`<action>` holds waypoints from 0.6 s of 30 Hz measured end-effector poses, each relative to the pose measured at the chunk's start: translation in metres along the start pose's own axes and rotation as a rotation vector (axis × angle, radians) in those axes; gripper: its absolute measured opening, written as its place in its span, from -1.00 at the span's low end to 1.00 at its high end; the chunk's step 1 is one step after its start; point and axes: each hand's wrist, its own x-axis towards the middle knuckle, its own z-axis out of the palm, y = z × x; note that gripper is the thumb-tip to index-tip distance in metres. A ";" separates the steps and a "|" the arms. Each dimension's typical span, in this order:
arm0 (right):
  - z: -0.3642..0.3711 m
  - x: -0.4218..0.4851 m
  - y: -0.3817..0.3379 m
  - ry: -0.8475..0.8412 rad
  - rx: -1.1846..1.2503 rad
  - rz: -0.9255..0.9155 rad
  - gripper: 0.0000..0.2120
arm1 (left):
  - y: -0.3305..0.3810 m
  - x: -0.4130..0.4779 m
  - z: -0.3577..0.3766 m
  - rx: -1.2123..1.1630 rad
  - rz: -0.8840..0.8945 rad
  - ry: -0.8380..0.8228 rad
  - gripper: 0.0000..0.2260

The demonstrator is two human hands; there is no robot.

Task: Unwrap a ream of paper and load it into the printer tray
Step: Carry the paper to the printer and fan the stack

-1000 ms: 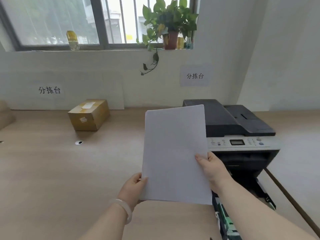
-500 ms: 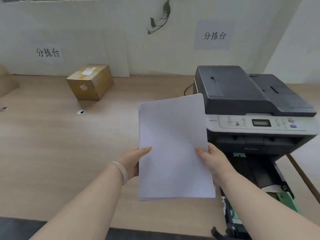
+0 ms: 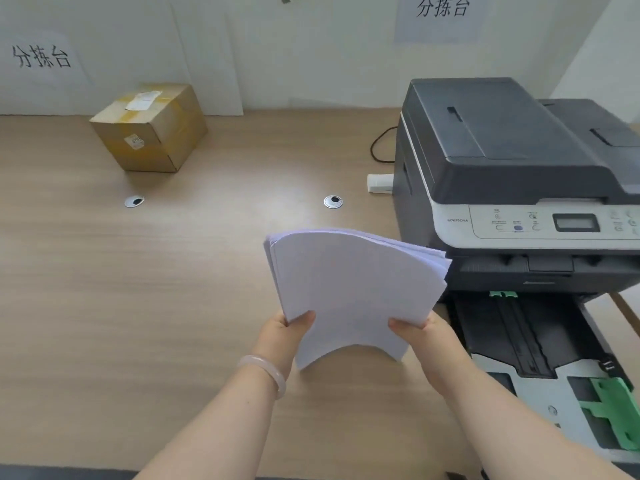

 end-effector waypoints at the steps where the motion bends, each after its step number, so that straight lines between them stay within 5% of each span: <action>1: 0.002 0.002 0.006 0.010 -0.003 0.007 -0.69 | -0.006 0.003 0.001 0.006 -0.011 0.001 -0.88; 6: 0.007 0.012 0.010 -0.011 -0.116 0.003 -0.72 | -0.009 0.013 -0.007 0.087 -0.016 -0.068 -0.71; 10: 0.004 0.018 0.000 0.003 -0.200 0.032 -0.87 | 0.002 0.020 0.000 0.285 0.064 0.029 -0.96; 18: 0.004 0.013 0.011 -0.058 -0.109 0.043 -0.77 | -0.007 0.026 0.004 0.385 0.110 -0.043 -0.84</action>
